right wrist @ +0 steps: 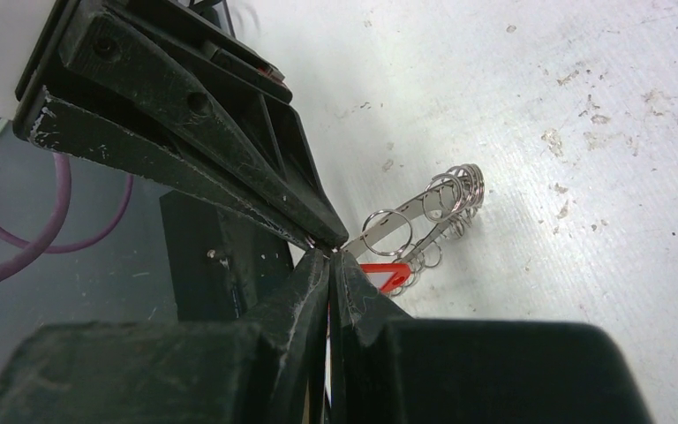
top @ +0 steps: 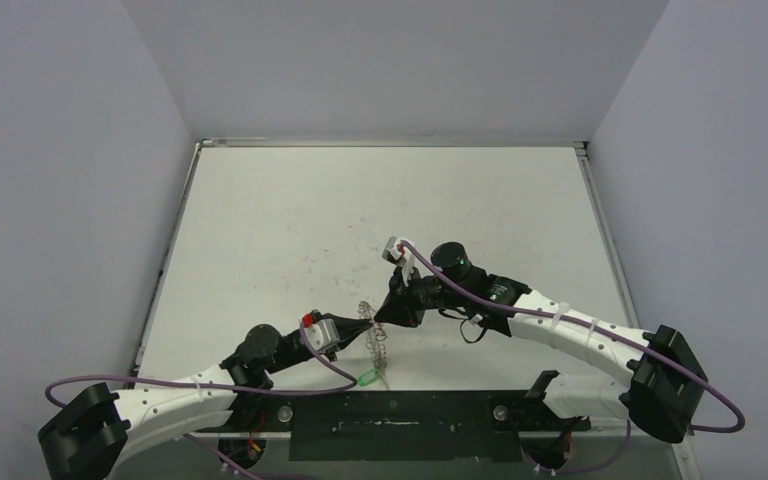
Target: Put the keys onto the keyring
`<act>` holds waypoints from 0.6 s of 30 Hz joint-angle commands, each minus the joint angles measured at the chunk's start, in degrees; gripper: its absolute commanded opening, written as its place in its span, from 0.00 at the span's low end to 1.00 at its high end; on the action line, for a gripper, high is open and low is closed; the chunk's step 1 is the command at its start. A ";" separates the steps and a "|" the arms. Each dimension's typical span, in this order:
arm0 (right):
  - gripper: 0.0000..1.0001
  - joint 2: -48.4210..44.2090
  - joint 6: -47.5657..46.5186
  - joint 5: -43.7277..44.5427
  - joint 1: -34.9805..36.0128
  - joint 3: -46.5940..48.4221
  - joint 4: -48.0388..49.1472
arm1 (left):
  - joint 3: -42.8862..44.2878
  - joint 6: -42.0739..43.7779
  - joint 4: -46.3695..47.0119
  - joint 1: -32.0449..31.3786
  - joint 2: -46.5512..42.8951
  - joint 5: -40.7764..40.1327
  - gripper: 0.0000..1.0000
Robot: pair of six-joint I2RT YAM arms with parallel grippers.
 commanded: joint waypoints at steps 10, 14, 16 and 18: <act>0.00 -0.14 -0.29 2.85 0.36 -0.06 3.06 | 2.98 -0.79 3.63 -0.17 -0.43 0.17 0.00; 0.00 -0.11 0.33 2.75 0.40 -0.97 3.55 | 2.99 -0.82 3.59 -0.17 -0.51 0.08 0.00; 0.00 -0.17 0.81 2.65 0.32 -1.42 5.12 | 2.97 -0.80 3.65 -0.17 -0.50 0.00 0.00; 0.00 -0.26 1.26 2.68 0.31 -1.93 5.75 | 2.87 -0.79 3.65 -0.17 -0.49 -0.11 0.00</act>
